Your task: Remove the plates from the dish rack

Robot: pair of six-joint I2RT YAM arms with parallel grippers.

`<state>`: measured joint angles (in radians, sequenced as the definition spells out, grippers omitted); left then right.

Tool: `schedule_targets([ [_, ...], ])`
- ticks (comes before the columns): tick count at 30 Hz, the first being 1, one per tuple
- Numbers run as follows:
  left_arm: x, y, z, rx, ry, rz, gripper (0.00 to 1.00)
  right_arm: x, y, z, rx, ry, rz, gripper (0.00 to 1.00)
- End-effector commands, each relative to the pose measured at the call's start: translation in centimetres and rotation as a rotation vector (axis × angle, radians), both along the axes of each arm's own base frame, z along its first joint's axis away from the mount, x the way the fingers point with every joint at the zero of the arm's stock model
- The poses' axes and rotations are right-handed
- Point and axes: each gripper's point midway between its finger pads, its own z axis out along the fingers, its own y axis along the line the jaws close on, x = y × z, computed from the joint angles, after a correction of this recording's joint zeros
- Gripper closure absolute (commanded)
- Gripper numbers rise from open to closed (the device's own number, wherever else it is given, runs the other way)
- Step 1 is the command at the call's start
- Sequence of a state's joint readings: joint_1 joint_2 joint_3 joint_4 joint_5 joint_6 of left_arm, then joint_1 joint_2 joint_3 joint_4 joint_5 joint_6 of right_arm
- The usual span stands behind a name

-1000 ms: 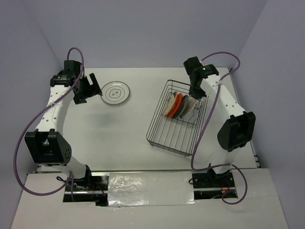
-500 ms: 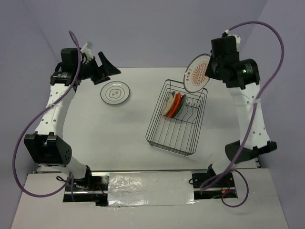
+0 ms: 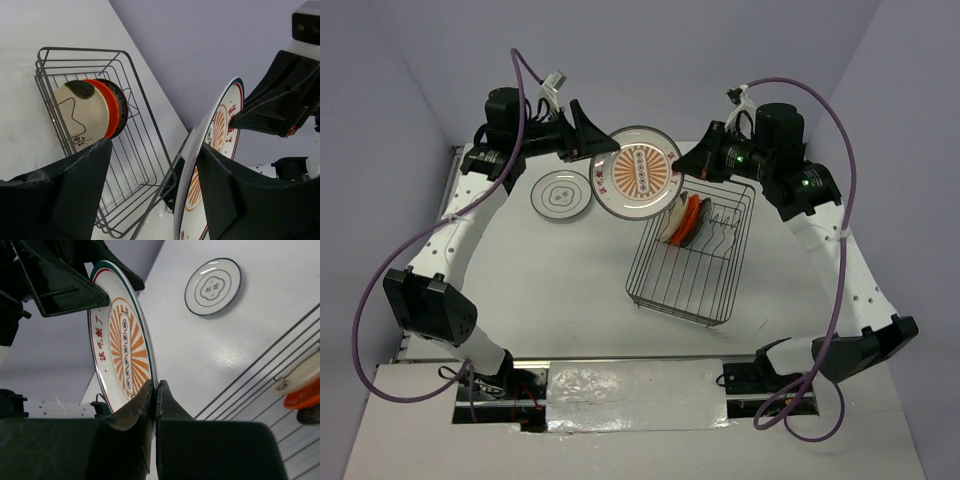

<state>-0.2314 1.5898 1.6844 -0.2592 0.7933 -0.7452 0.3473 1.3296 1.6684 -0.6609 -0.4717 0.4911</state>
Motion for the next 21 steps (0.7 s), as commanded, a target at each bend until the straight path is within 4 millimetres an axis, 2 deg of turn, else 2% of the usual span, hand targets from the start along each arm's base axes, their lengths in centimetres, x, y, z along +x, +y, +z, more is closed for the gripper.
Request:
schedule_targets([
  [1,-0.9,-0.3,1.2,-0.044,-0.050,-0.053,0.21,-0.6,2.0,5.0,0.150,-0.140,0.101,1.00],
  [4,-0.6,-0.1,1.2,-0.030,-0.066,-0.038,0.70,-0.1,1.9,4.6,0.160,-0.139,0.081,1.00],
  [5,-0.6,0.1,0.0,0.011,-0.040,-0.030,0.97,0.5,1.7,3.8,0.151,-0.127,0.050,1.00],
  [6,-0.4,0.4,0.5,0.033,-0.049,-0.014,1.00,0.7,1.4,3.3,0.143,-0.112,0.021,0.94],
  [7,0.6,1.1,-1.4,0.094,0.005,0.041,1.00,1.2,1.1,2.1,0.128,-0.084,-0.009,0.84],
  [8,1.3,1.8,-1.5,0.120,0.016,0.088,1.00,2.1,0.3,0.8,0.098,-0.049,-0.076,0.37],
  [9,3.4,3.7,-3.3,0.175,0.062,0.209,1.00,2.6,-0.3,-0.3,0.072,-0.018,-0.124,0.20],
  [10,4.5,5.2,-4.5,0.204,0.112,0.282,1.00,3.1,-1.4,-1.6,0.039,0.026,-0.192,0.08],
  [11,5.2,7.0,-6.6,0.237,0.197,0.352,1.00,3.7,-4.5,-4.5,-0.046,0.135,-0.381,0.00],
  [12,7.0,10.2,-9.1,0.258,0.278,0.453,1.00,3.9,-6.2,-5.9,-0.086,0.187,-0.469,0.00],
  [13,8.1,12.5,-11.3,0.276,0.349,0.551,1.00,3.0,-7.7,-7.7,-0.136,0.260,-0.528,0.00],
  [14,9.1,14.3,-12.5,0.280,0.374,0.607,1.00,2.9,-8.6,-8.1,-0.163,0.258,-0.560,0.00],
  [15,10.4,17.2,-14.8,0.298,0.421,0.681,1.00,2.1,-9.3,-7.6,-0.166,0.229,-0.572,0.00],
  [16,11.3,18.6,-16.0,0.320,0.433,0.722,1.00,1.6,-9.5,-7.5,-0.172,0.212,-0.566,0.00],
  [17,12.4,19.9,-16.1,0.334,0.421,0.766,1.00,1.0,-9.8,-8.1,-0.193,0.201,-0.554,0.00],
  [18,13.6,21.3,-18.4,0.352,0.460,0.790,1.00,0.6,-10.0,-8.1,-0.199,0.190,-0.556,0.00],
  [19,14.7,21.7,-18.2,0.344,0.445,0.796,1.00,-0.4,-10.6,-7.7,-0.208,0.163,-0.558,0.00],
  [20,15.7,22.2,-20.2,0.351,0.477,0.799,1.00,-1.0,-10.9,-7.9,-0.223,0.163,-0.556,0.00],
  [21,16.2,22.5,-20.8,0.354,0.488,0.805,1.00,-1.4,-11.3,-7.7,-0.232,0.153,-0.562,0.00],
])
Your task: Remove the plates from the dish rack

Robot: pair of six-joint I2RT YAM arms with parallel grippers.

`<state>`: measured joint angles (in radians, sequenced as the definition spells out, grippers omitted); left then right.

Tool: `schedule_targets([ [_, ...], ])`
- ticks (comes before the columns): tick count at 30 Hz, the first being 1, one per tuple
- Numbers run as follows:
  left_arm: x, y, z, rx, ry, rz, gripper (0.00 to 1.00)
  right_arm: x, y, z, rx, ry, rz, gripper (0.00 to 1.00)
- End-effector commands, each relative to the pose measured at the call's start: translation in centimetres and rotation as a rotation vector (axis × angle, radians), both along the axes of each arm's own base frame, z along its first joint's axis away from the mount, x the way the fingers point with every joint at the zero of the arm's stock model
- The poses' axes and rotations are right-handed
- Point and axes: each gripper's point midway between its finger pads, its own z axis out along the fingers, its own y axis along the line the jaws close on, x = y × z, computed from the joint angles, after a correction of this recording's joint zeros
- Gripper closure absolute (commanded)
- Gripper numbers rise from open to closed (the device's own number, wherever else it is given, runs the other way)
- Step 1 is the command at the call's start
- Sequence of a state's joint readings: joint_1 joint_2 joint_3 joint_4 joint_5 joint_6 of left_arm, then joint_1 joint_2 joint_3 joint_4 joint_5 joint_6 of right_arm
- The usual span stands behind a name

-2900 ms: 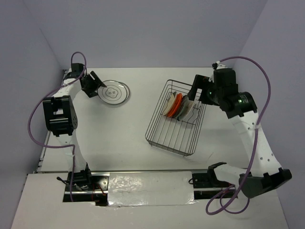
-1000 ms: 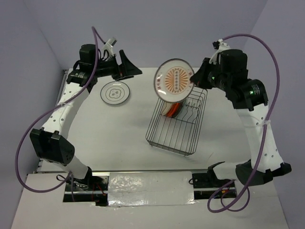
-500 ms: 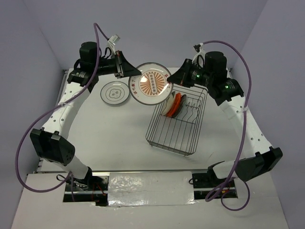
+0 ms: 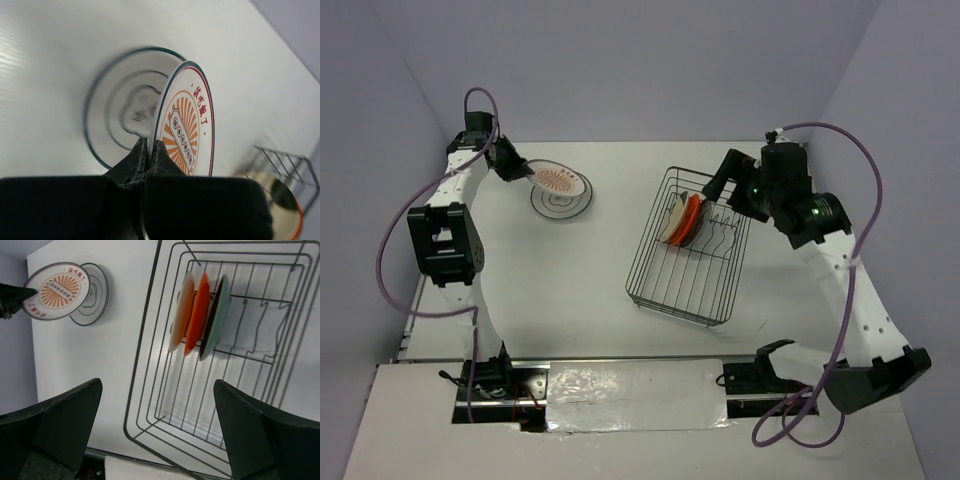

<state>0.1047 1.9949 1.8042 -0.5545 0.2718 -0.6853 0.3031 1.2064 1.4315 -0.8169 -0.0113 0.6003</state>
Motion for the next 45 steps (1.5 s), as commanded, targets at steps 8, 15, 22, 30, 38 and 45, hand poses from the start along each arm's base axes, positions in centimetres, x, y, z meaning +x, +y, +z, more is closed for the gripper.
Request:
schedule_targets([
  [8,2.3,1.9,-3.7,0.077,0.052,0.058,0.68,-4.1,-2.4,-0.4,-0.139,-0.036,0.061,0.00],
  [15,-0.3,2.3,-5.4,0.135,0.140,0.061,0.00,-1.4,-2.1,-4.2,-0.266,0.168,0.068,0.00],
  [22,-5.6,4.7,-3.9,0.361,0.293,0.109,0.01,3.5,-3.6,-6.6,-0.415,0.301,-0.139,0.07],
  [30,-10.3,2.6,1.1,0.344,0.197,-0.013,0.01,7.1,-1.8,-10.1,-0.416,0.345,-0.114,0.49],
  [38,-14.1,-0.2,3.7,0.304,0.125,-0.116,0.00,7.7,-1.5,-15.6,-0.451,0.450,-0.108,0.60],
  [45,-15.2,-0.2,4.8,0.325,0.110,-0.135,0.01,7.6,-1.3,-15.6,-0.430,0.449,-0.131,0.87],
])
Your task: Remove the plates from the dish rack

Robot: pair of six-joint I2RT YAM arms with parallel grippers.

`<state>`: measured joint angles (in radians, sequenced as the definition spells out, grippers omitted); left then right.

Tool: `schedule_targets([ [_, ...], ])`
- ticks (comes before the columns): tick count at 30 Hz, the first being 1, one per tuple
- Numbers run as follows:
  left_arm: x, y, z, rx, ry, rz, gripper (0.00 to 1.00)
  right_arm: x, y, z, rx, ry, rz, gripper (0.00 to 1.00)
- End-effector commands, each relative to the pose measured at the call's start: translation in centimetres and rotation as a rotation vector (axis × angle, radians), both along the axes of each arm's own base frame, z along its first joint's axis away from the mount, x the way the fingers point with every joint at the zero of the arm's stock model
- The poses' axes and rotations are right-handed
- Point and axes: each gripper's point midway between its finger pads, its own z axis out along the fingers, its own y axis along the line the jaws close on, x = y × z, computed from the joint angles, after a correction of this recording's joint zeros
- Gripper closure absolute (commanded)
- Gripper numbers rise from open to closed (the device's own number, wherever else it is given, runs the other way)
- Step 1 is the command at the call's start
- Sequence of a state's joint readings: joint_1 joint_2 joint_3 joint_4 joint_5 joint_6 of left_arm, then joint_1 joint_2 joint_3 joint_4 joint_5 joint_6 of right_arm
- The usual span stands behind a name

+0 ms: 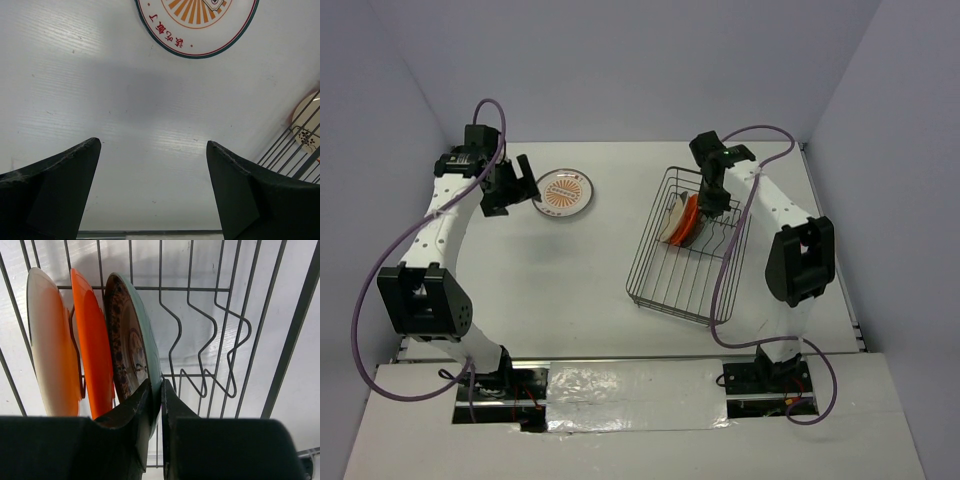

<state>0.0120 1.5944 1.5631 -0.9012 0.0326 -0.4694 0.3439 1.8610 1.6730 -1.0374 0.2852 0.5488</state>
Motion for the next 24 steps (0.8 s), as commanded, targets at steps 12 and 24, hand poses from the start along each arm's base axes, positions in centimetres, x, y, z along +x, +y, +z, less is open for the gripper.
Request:
schedule_targets([
  [12,2.2,-3.1,9.2,-0.125,-0.211,-0.127,0.01,-1.9,-4.8,15.9,-0.184,-0.249,-0.068,0.95],
  [24,1.8,-23.2,20.2,-0.632,-0.597,-0.727,0.01,-4.1,5.2,27.0,0.315,-0.673,0.430,1.00],
])
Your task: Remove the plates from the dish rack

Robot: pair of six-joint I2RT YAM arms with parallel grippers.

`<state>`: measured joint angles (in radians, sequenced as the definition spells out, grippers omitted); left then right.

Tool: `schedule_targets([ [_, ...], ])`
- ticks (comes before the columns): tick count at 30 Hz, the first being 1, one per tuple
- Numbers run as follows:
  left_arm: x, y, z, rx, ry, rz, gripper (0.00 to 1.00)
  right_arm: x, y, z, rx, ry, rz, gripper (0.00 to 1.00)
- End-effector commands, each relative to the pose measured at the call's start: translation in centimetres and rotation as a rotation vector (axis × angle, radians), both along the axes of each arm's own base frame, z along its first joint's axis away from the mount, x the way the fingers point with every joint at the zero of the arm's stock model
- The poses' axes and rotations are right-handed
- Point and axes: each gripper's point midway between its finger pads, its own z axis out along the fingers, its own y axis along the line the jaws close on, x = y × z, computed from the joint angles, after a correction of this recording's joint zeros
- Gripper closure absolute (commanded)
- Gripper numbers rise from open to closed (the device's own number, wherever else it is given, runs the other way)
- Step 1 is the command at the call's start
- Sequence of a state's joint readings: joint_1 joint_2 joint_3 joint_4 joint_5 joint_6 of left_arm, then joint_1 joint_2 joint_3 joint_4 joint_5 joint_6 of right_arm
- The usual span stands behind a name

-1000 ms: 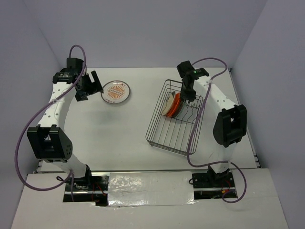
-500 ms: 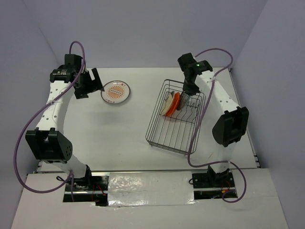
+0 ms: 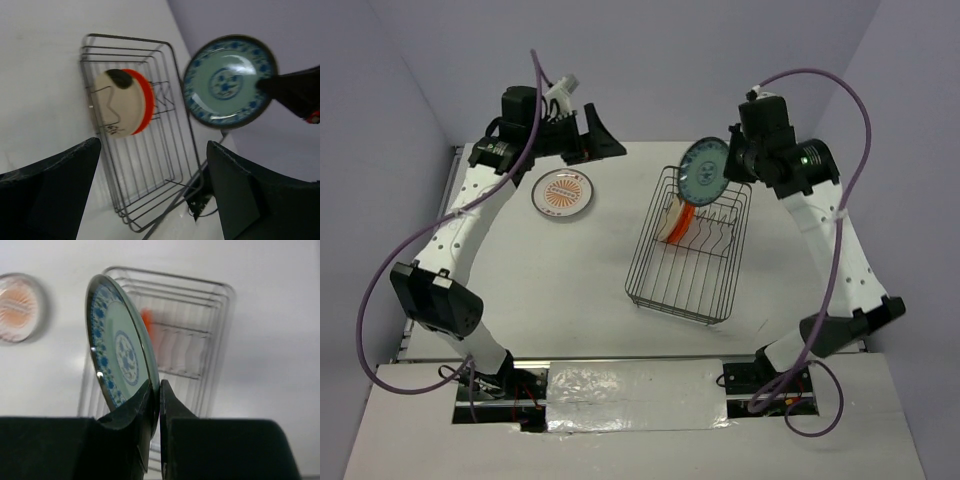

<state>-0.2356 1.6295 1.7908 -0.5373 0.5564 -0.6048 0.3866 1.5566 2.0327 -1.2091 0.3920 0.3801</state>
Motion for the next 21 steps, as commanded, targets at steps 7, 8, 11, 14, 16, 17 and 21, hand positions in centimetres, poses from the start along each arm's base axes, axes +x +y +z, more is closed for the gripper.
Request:
schedule_targets([
  [7,-1.4,-6.9,4.5,-0.154,-0.147,-0.273,0.04,-4.0,14.7,7.3,0.645,-0.266,0.709,1.00],
  [8,-1.5,-6.9,4.2,-0.149,-0.141,-0.278,0.07,-3.8,14.9,7.5,0.657,-0.271,0.717,1.00],
  [11,-1.4,-6.6,2.3,-0.100,-0.100,-0.264,0.28,-3.5,15.1,8.2,0.685,-0.297,0.710,1.00],
  [14,-1.9,-6.5,1.5,-0.086,-0.086,-0.281,0.86,-2.7,15.2,7.6,0.695,-0.283,0.677,1.00],
  [16,-1.0,-5.6,0.7,-0.032,-0.076,-0.210,1.00,-2.0,14.6,5.5,0.673,-0.216,0.598,0.64],
  [17,-0.3,-4.3,-0.2,0.018,-0.066,-0.153,1.00,-1.4,13.9,4.3,0.649,-0.185,0.534,0.36],
  [21,1.4,5.1,-10.6,0.282,0.268,0.221,1.00,0.0,7.3,-2.0,0.441,-0.018,0.131,0.00],
])
